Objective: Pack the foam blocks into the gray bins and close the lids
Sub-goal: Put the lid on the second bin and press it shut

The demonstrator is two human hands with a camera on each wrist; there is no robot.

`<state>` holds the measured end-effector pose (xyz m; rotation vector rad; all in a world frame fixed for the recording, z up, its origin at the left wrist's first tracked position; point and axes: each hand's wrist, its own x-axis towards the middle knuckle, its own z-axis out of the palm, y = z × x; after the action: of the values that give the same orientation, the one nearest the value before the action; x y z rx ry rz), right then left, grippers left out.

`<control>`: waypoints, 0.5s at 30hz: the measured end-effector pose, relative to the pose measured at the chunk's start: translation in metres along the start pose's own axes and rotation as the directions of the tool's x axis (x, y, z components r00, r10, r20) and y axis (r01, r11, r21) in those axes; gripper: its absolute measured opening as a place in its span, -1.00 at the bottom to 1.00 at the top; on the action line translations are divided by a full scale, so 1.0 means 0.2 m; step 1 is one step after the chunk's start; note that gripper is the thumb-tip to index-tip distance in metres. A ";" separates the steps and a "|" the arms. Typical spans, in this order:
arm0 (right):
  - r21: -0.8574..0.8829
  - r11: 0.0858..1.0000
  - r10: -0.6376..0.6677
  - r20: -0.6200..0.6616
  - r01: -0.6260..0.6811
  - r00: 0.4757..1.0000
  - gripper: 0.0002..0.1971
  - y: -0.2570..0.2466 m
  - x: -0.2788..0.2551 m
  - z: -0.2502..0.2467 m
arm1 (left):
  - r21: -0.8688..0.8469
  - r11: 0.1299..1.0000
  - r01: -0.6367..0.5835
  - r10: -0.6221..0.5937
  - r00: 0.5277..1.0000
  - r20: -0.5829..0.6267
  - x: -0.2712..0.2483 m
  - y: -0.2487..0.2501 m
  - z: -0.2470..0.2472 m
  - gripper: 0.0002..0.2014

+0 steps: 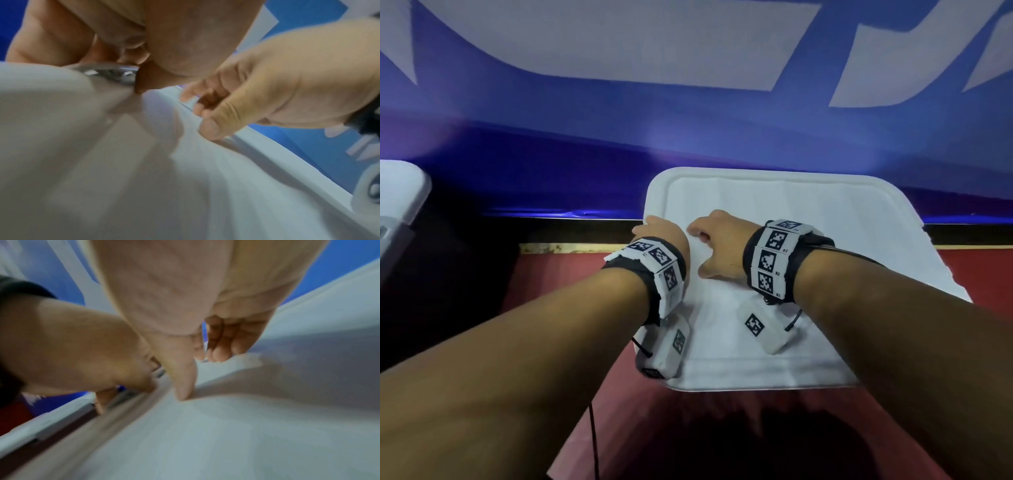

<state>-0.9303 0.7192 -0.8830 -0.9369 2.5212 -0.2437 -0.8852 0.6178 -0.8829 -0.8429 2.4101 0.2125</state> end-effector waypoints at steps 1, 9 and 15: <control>-0.066 0.994 0.082 -0.030 -0.083 0.996 -0.30 0.07 -0.04 -0.02 | -0.070 0.997 0.013 -0.016 0.999 -0.040 0.01 0.00 0.01 -0.37; -0.140 0.730 0.631 -0.236 -0.669 0.739 -0.39 0.68 -0.39 -0.23 | -0.023 0.997 0.067 -0.071 0.978 -0.196 0.00 0.08 0.07 -0.49; 0.083 0.551 0.833 -0.001 -0.830 0.553 -0.07 1.18 -0.65 -0.18 | 0.226 0.974 0.023 0.008 0.991 -0.137 0.05 0.11 0.08 -0.58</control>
<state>-0.9955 0.9824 -0.8798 0.3908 2.6521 -0.0395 -0.8980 0.6355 -0.9034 -0.7830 2.4971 -0.1270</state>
